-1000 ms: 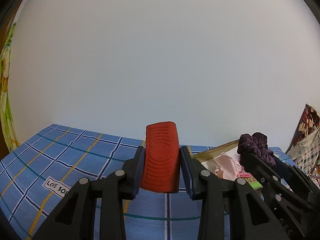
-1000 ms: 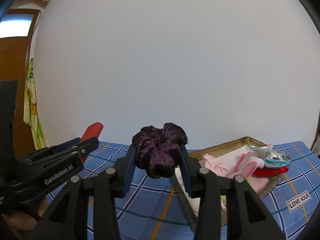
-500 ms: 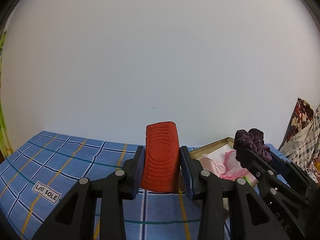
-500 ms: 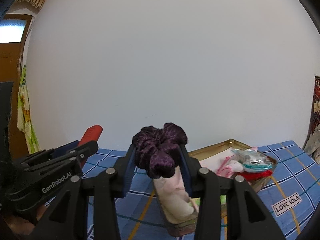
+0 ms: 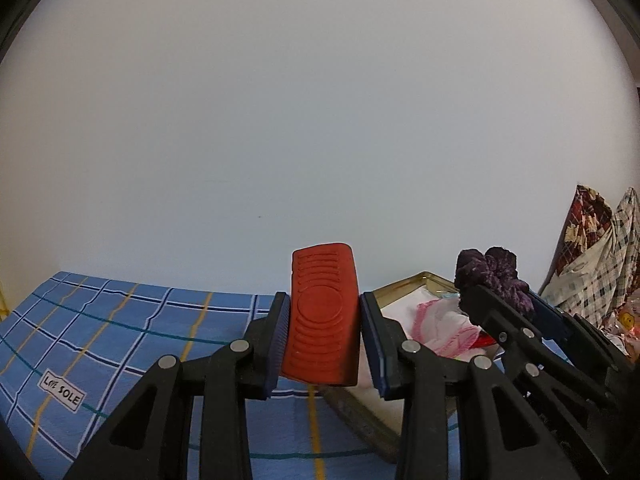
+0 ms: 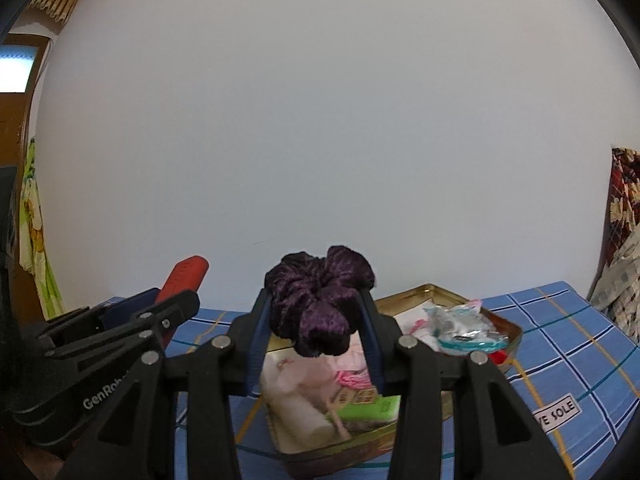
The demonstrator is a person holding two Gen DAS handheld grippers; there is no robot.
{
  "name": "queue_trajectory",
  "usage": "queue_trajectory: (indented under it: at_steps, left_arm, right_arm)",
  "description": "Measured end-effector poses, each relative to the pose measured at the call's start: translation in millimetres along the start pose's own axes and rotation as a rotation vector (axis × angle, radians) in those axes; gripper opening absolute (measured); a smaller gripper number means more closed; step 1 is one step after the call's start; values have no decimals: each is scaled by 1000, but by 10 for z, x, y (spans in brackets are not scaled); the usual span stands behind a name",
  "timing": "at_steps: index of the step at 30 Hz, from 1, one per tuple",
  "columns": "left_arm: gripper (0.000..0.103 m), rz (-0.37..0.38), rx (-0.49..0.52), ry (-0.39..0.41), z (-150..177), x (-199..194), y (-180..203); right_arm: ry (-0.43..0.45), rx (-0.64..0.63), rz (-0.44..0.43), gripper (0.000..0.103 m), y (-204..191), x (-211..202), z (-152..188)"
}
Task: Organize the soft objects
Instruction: 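Carry the scrunchie and pad over the gold tin with both tools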
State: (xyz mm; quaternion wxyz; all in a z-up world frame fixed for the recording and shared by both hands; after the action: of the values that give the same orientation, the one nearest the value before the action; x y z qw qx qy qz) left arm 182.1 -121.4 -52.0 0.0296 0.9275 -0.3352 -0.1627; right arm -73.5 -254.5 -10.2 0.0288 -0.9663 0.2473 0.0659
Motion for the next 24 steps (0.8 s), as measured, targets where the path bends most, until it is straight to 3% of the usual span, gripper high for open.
queue_trajectory:
  at_steps: [24]
  left_arm:
    - [38,81,21,-22,147,370,-407]
  right_arm:
    - [-10,30,121,41,665,50,-6]
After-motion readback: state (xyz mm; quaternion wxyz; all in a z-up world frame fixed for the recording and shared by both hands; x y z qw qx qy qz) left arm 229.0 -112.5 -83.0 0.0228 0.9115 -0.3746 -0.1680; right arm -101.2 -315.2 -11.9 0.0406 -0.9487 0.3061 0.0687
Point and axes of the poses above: each gripper's, at about its wrist camera, not at the fingertips, and x roughly the way its jaws point, y to its right, z to its underside, the point moved 3 cm from there along x, roughly the way its jaws point, and after that the axes turned 5 degrees about -x, right-handed, at the moved point
